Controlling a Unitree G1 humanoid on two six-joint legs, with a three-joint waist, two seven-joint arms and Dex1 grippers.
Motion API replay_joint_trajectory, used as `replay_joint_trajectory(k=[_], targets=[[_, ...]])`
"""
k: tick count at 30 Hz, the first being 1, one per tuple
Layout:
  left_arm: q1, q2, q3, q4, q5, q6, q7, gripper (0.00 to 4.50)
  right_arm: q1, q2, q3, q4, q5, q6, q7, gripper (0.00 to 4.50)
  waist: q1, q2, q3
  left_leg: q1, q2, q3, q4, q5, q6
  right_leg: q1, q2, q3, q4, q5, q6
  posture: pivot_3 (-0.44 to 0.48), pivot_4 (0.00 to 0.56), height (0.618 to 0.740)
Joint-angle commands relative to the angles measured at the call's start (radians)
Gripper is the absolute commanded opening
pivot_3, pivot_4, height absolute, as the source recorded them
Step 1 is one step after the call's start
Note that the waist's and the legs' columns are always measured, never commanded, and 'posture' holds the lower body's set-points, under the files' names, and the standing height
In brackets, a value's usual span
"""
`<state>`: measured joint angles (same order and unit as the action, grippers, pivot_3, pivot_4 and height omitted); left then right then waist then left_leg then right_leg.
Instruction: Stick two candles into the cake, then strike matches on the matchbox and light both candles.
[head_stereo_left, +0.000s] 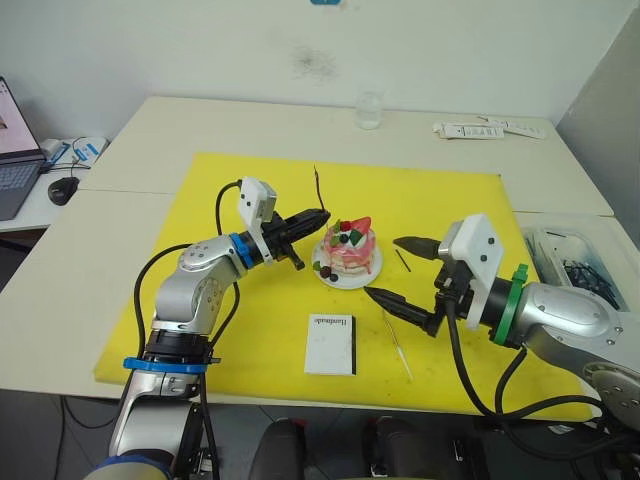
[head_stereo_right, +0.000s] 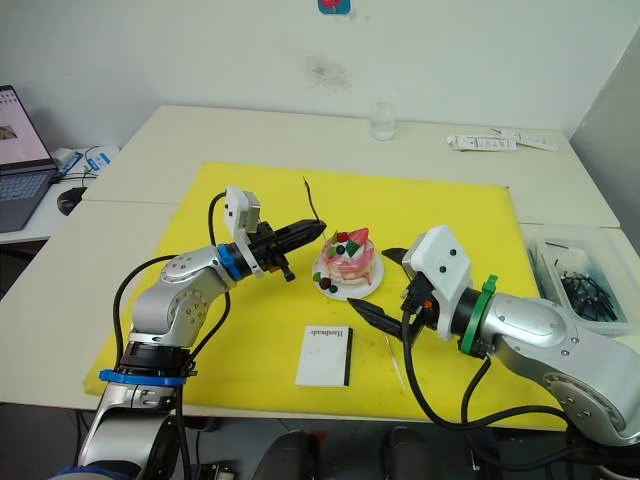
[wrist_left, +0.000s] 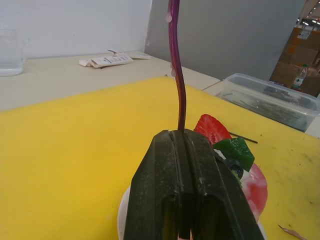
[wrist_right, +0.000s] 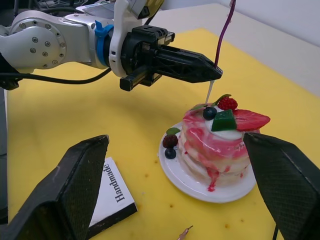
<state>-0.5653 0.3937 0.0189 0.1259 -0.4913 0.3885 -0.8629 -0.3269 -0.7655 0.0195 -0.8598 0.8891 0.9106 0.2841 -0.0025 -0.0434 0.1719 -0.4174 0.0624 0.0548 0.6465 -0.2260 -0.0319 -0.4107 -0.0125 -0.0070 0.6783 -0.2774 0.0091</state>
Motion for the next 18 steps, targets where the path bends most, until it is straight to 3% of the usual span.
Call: replay_joint_trajectory(k=[1, 18], targets=[[0.007, -0.004, 0.012, -0.046, -0.010, -0.001, -0.002, 0.00, 0.008, -0.002, -0.040, -0.047, 0.023, 0.000, -0.001, 4.47, 0.000, 0.000, 0.000, 0.000, 0.000, 0.000, 0.000, 0.000, 0.000, 0.000, 0.000, 0.000, 0.000, 0.000, 0.000, 0.000, 0.150, 0.740], [0.046, -0.027, -0.053, 0.013, 0.093, -0.115, -0.020, 0.00, 0.008, 0.011, -0.019, -0.038, 0.002, 0.005, 0.001, 4.47, 0.000, 0.000, 0.000, 0.000, 0.000, 0.000, 0.000, 0.000, 0.000, 0.001, 0.000, 0.000, 0.000, 0.000, 0.000, 0.000, 0.150, 0.740]])
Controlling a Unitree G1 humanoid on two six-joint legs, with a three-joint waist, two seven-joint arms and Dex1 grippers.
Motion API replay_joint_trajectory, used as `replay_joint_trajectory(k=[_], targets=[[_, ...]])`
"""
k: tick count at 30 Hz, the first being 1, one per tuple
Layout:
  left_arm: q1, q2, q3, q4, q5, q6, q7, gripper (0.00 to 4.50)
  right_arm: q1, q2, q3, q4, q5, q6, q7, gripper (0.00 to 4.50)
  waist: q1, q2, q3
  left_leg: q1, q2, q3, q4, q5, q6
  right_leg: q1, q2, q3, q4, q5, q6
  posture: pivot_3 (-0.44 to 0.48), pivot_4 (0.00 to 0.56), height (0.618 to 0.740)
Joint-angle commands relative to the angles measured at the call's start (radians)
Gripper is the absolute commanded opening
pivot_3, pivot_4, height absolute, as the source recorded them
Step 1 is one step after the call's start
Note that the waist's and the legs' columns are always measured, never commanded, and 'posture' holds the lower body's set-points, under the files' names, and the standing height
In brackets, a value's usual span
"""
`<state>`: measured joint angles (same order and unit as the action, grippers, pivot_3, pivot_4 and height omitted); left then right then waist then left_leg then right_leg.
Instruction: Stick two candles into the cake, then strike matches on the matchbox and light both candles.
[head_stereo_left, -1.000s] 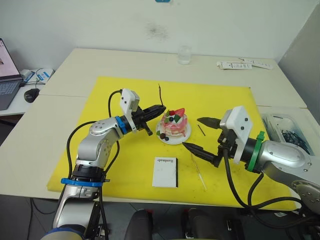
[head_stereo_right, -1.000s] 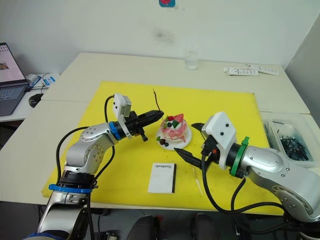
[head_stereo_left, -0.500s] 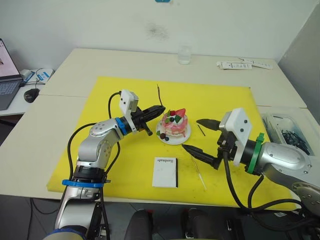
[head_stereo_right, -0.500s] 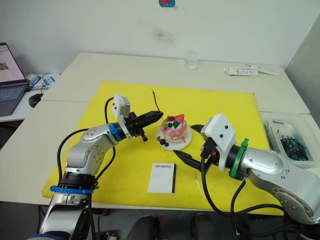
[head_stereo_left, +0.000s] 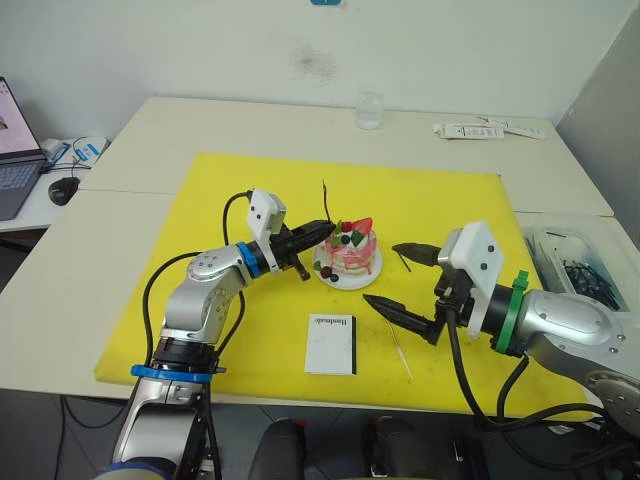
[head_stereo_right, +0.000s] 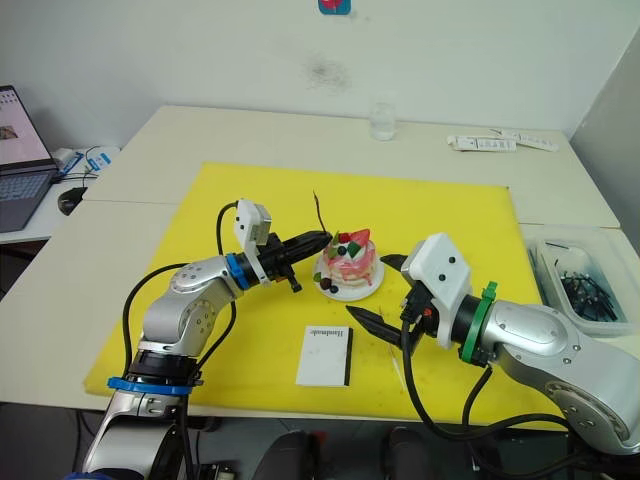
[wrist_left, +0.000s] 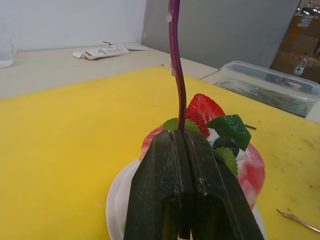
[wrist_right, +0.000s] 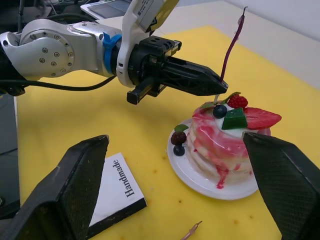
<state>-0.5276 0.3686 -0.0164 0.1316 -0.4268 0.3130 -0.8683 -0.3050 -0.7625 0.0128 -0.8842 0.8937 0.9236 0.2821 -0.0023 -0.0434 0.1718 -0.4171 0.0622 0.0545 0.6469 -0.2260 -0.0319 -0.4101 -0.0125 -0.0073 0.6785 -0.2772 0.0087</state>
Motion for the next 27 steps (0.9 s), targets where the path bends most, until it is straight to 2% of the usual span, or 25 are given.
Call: replay_joint_trajectory(k=[1, 8, 15, 21, 26, 27], targets=[[0.013, 0.000, -0.023, 0.013, 0.040, -0.053, -0.018, 0.00, -0.013, 0.009, -0.011, -0.014, -0.005, -0.008, 0.004, 4.47, 0.000, 0.000, 0.000, 0.000, 0.000, 0.000, 0.000, 0.000, 0.000, 0.000, 0.000, 0.000, 0.000, 0.000, 0.000, 0.000, 0.150, 0.740], [0.029, -0.002, -0.032, 0.034, 0.070, -0.100, -0.027, 0.00, -0.010, 0.011, -0.006, -0.017, -0.011, -0.008, 0.008, 4.47, 0.000, 0.000, -0.001, 0.001, 0.000, 0.000, 0.000, 0.000, 0.000, 0.001, 0.000, 0.000, 0.000, 0.000, 0.000, 0.000, 0.150, 0.740], [0.038, -0.008, -0.004, -0.009, 0.010, -0.068, -0.039, 0.00, -0.002, 0.017, -0.009, -0.023, -0.018, -0.011, -0.001, 4.47, 0.000, 0.000, -0.001, 0.001, 0.000, 0.000, 0.000, 0.000, 0.000, 0.001, 0.000, 0.000, 0.000, 0.000, 0.000, 0.000, 0.150, 0.740], [0.026, 0.008, 0.034, -0.040, -0.006, -0.046, -0.012, 1.75, 0.003, 0.028, -0.009, -0.020, -0.031, -0.012, -0.007, 4.50, 0.000, 0.000, -0.001, 0.001, 0.000, 0.000, 0.000, 0.000, 0.000, 0.001, 0.000, -0.001, 0.000, 0.000, 0.000, 0.000, 0.150, 0.740], [0.041, 0.061, 0.082, -0.104, -0.002, -0.031, 0.018, 3.31, 0.014, 0.037, -0.019, -0.019, -0.045, -0.025, -0.010, 4.50, -0.001, 0.000, 0.000, 0.001, 0.000, -0.001, 0.000, 0.000, 0.000, 0.001, 0.000, 0.000, 0.000, 0.000, 0.000, 0.000, 0.150, 0.740], [0.044, 0.075, 0.089, -0.116, -0.002, -0.024, 0.020, 3.31, 0.016, 0.039, -0.021, -0.019, -0.050, -0.028, -0.009, 4.50, -0.001, 0.000, -0.001, 0.001, 0.001, -0.001, 0.000, 0.000, 0.000, 0.001, 0.000, 0.000, 0.000, 0.000, 0.000, 0.000, 0.150, 0.740]])
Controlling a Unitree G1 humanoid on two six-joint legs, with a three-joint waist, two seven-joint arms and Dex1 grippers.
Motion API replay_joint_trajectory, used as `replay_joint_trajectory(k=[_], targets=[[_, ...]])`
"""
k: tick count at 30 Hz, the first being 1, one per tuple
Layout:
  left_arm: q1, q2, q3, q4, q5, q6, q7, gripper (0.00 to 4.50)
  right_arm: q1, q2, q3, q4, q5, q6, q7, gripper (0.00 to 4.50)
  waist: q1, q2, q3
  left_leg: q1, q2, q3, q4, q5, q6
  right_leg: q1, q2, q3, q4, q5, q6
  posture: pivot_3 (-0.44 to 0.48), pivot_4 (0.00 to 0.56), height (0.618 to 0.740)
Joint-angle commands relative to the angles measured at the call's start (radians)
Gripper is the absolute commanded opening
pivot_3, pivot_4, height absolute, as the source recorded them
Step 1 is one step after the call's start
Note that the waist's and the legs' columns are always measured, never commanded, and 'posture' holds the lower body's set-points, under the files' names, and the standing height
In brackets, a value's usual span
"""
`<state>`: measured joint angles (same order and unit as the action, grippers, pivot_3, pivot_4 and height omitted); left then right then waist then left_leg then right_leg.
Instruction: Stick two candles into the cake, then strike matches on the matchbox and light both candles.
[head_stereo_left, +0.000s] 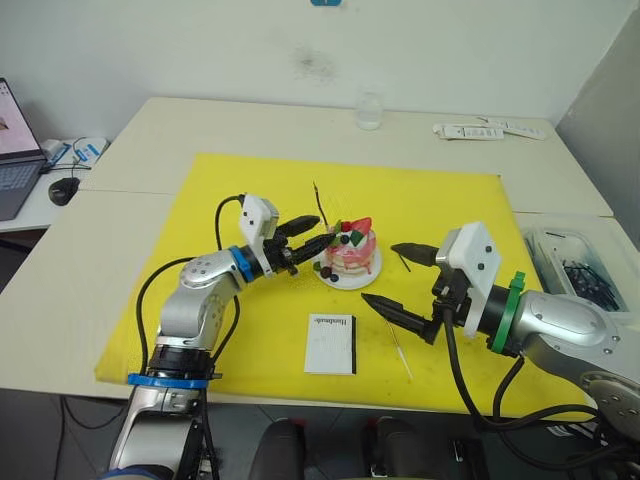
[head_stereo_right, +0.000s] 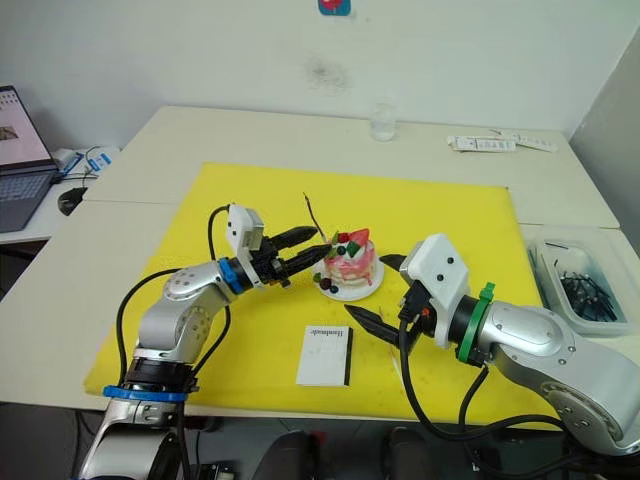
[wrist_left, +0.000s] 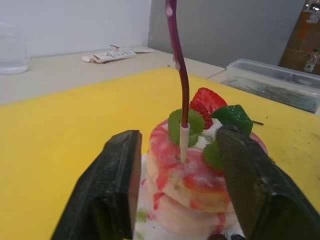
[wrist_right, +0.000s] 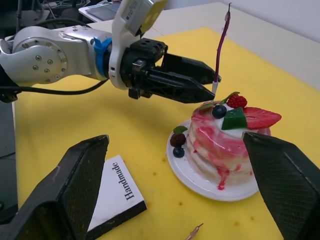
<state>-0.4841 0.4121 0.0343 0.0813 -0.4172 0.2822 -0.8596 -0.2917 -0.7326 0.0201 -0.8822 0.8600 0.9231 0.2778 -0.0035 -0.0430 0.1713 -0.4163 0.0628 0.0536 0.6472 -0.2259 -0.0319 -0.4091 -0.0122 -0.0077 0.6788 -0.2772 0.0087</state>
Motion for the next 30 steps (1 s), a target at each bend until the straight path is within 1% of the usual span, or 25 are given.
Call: replay_joint_trajectory(k=[1, 2, 4, 6, 8, 10, 12, 14, 18, 22, 28, 30], targets=[[0.004, 0.040, 0.042, -0.073, -0.012, 0.011, 0.013, 3.31, 0.004, 0.011, -0.029, -0.022, -0.021, -0.029, -0.004, 4.50, 0.000, 0.000, 0.000, 0.000, 0.000, 0.000, 0.000, 0.000, 0.000, 0.000, 0.000, 0.000, 0.000, 0.000, 0.000, 0.000, 0.150, 0.740], [0.010, 0.060, 0.051, -0.094, -0.020, 0.028, 0.010, 3.31, 0.010, 0.009, -0.037, -0.024, -0.023, -0.032, 0.000, 4.50, 0.000, 0.000, 0.000, 0.000, 0.000, 0.000, 0.000, 0.000, 0.000, 0.000, 0.000, 0.000, 0.000, 0.000, 0.000, 0.000, 0.150, 0.740], [0.033, 0.142, 0.082, -0.165, -0.068, 0.111, -0.036, 3.31, 0.045, -0.012, -0.063, -0.040, -0.029, -0.039, 0.017, 4.50, -0.001, 0.000, 0.000, 0.000, 0.000, 0.000, 0.000, 0.000, 0.000, 0.000, 0.000, 0.000, 0.000, 0.000, 0.000, 0.000, 0.150, 0.740], [0.068, 0.219, 0.086, -0.234, -0.115, 0.178, -0.100, 3.31, 0.098, -0.054, -0.084, -0.061, -0.045, -0.042, 0.043, 4.50, -0.001, 0.000, 0.000, 0.000, 0.001, 0.000, 0.000, 0.000, 0.000, 0.000, 0.000, 0.000, 0.000, 0.000, 0.000, 0.000, 0.150, 0.740], [0.122, 0.299, 0.069, -0.315, -0.169, 0.233, -0.191, 3.31, 0.170, -0.101, -0.097, -0.084, -0.064, -0.045, 0.077, 4.50, -0.002, 0.000, 0.000, 0.000, 0.001, 0.000, -0.001, 0.000, 0.000, 0.000, 0.000, 0.000, 0.000, 0.000, 0.000, 0.000, 0.150, 0.740], [0.193, 0.378, 0.027, -0.406, -0.189, 0.243, -0.294, 3.31, 0.248, -0.133, -0.093, -0.095, -0.110, -0.059, 0.089, 4.50, -0.002, 0.000, 0.000, 0.000, 0.000, 0.001, -0.001, 0.000, 0.000, 0.000, -0.002, 0.000, 0.000, -0.001, 0.000, 0.000, 0.150, 0.740], [0.246, 0.412, -0.022, -0.474, -0.178, 0.216, -0.347, 3.31, 0.312, -0.146, -0.074, -0.097, -0.158, -0.068, 0.087, 4.50, -0.001, 0.001, 0.000, 0.000, 0.000, 0.001, -0.001, 0.000, 0.000, 0.000, -0.002, 0.000, -0.001, -0.001, 0.000, 0.000, 0.150, 0.740], [0.276, 0.403, -0.058, -0.540, -0.200, 0.231, -0.352, 3.31, 0.369, -0.139, -0.044, -0.104, -0.194, -0.068, 0.073, 4.50, 0.001, 0.001, 0.000, 0.001, 0.000, 0.001, -0.001, 0.000, 0.000, 0.000, -0.003, 0.000, 0.000, -0.001, 0.000, 0.000, 0.150, 0.740], [0.285, 0.364, -0.097, -0.602, -0.229, 0.256, -0.323, 3.31, 0.432, -0.100, 0.026, -0.110, -0.245, -0.055, 0.041, 4.50, 0.001, 0.001, 0.000, 0.002, 0.000, 0.001, 0.001, 0.001, 0.001, 0.001, -0.004, 0.000, 0.001, 0.000, -0.001, 0.000, 0.150, 0.740], [0.277, 0.350, -0.124, -0.604, -0.215, 0.243, -0.321, 3.31, 0.464, -0.071, 0.103, -0.082, -0.329, -0.068, 0.017, 4.50, 0.001, 0.001, 0.000, 0.006, 0.000, 0.001, 0.001, 0.002, 0.002, 0.004, -0.004, 0.000, 0.001, 0.000, -0.002, 0.000, 0.150, 0.740], [0.264, 0.340, -0.125, -0.604, -0.219, 0.248, -0.306, 3.31, 0.481, -0.023, 0.155, -0.043, -0.408, -0.088, 0.013, 4.50, 0.001, 0.001, 0.000, 0.006, 0.000, 0.002, 0.000, 0.002, 0.002, 0.003, -0.001, 0.001, 0.001, 0.000, -0.002, 0.000, 0.150, 0.740], [0.268, 0.342, -0.125, -0.611, -0.221, 0.249, -0.302, 3.33, 0.485, -0.011, 0.169, -0.034, -0.428, -0.096, 0.015, 4.12, 0.001, 0.001, 0.000, 0.006, 0.000, 0.002, 0.000, 0.002, 0.002, 0.003, -0.001, 0.001, 0.000, -0.001, -0.002, 0.000, 0.150, 0.740]])
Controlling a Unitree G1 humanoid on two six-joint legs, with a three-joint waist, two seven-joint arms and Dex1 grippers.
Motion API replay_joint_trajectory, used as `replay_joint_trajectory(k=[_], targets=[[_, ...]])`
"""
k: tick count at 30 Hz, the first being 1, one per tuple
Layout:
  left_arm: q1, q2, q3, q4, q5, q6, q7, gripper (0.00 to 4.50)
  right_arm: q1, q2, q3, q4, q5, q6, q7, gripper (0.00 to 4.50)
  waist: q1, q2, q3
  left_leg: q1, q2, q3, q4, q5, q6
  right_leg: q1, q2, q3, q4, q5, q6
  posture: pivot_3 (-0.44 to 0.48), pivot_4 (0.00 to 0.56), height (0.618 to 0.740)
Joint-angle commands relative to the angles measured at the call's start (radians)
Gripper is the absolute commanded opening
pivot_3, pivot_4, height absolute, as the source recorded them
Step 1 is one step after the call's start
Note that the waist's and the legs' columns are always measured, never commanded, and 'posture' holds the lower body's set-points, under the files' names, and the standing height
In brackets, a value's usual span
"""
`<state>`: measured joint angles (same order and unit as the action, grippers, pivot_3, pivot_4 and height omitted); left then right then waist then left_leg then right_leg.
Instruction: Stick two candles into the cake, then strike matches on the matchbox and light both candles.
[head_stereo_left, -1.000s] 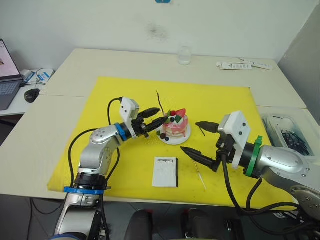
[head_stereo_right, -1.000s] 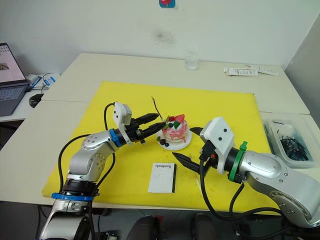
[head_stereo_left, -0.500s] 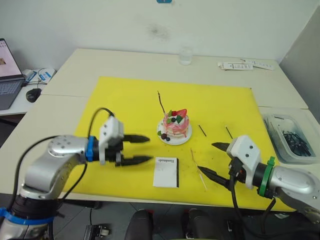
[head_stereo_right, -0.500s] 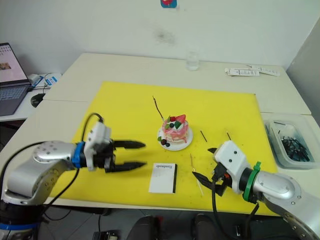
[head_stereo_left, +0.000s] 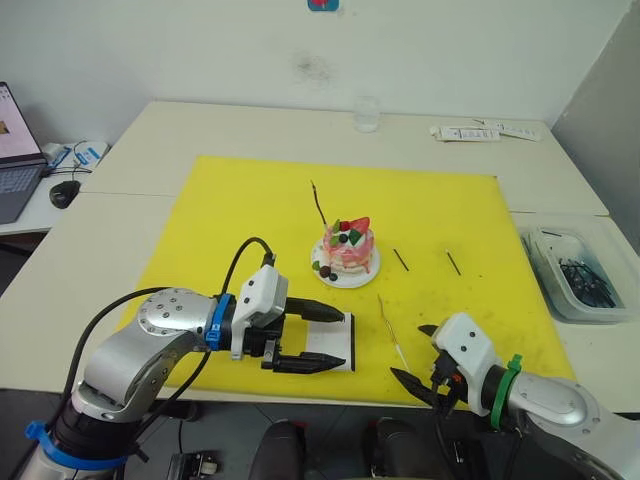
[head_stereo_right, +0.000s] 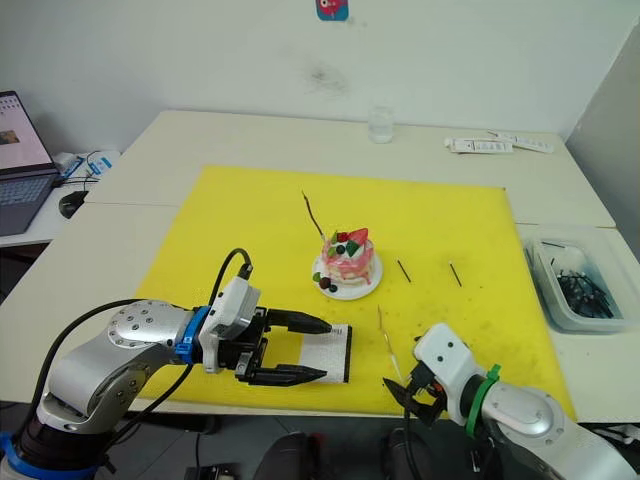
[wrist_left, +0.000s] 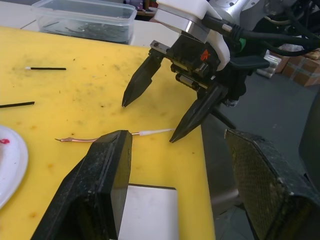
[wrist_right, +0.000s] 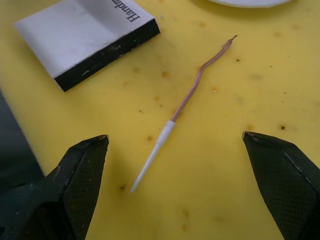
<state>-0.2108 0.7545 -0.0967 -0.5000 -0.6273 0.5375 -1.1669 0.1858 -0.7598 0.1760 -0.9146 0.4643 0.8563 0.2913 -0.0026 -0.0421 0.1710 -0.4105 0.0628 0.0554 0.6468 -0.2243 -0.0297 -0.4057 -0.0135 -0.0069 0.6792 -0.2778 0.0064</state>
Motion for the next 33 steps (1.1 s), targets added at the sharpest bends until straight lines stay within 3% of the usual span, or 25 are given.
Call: replay_joint_trajectory(k=[1, 12, 19, 24, 28, 33], targets=[[-0.002, 0.002, 0.007, -0.035, -0.012, -0.006, 0.007, 3.33, 0.010, 0.021, 0.025, 0.005, -0.046, -0.030, 0.002, 3.91, 0.000, 0.000, 0.000, 0.000, 0.000, 0.000, 0.000, 0.000, 0.000, 0.000, 0.000, 0.000, 0.000, 0.000, 0.000, 0.000, 0.150, 0.740], [-0.009, 0.002, 0.006, -0.015, 0.004, -0.017, 0.018, 3.33, -0.027, 0.088, 0.046, 0.023, -0.068, 0.044, -0.007, 0.03, 0.000, 0.000, 0.000, 0.000, 0.000, 0.000, 0.000, 0.000, 0.000, 0.000, 0.000, 0.000, 0.000, 0.000, 0.000, 0.000, 0.150, 0.740], [-0.012, 0.007, 0.020, -0.002, -0.007, -0.009, 0.018, 3.33, -0.044, 0.126, -0.167, -0.044, 0.082, 0.191, 0.022, 0.03, 0.000, 0.000, 0.000, 0.000, 0.000, 0.000, 0.000, 0.000, 0.000, 0.000, 0.000, 0.000, 0.000, 0.000, 0.000, 0.000, 0.150, 0.740], [-0.024, 0.002, 0.023, -0.029, -0.055, 0.033, 0.023, 3.33, 0.029, -0.020, -0.485, -0.068, 0.182, 0.240, 0.178, 0.03, 0.001, 0.000, 0.000, -0.001, -0.001, 0.000, 0.000, 0.000, 0.000, 0.000, -0.001, 0.000, -0.001, 0.000, 0.000, 0.000, 0.150, 0.740], [-0.046, -0.004, 0.009, -0.061, -0.096, 0.065, 0.022, 3.33, 0.225, -0.115, -0.656, 0.007, 0.106, 0.118, 0.340, 0.03, 0.007, 0.000, 0.000, -0.001, -0.001, 0.000, -0.001, 0.000, 0.000, 0.000, 0.000, -0.001, -0.001, -0.001, 0.000, 0.000, 0.150, 0.740], [-0.083, -0.028, -0.043, -0.099, -0.116, 0.082, 0.012, 3.33, 0.401, -0.124, -0.700, 0.151, -0.025, -0.158, 0.498, 0.03, 0.003, 0.001, 0.000, -0.001, -0.001, -0.001, 0.000, 0.000, 0.000, 0.001, 0.001, -0.001, -0.001, -0.001, 0.000, 0.000, 0.150, 0.740]])
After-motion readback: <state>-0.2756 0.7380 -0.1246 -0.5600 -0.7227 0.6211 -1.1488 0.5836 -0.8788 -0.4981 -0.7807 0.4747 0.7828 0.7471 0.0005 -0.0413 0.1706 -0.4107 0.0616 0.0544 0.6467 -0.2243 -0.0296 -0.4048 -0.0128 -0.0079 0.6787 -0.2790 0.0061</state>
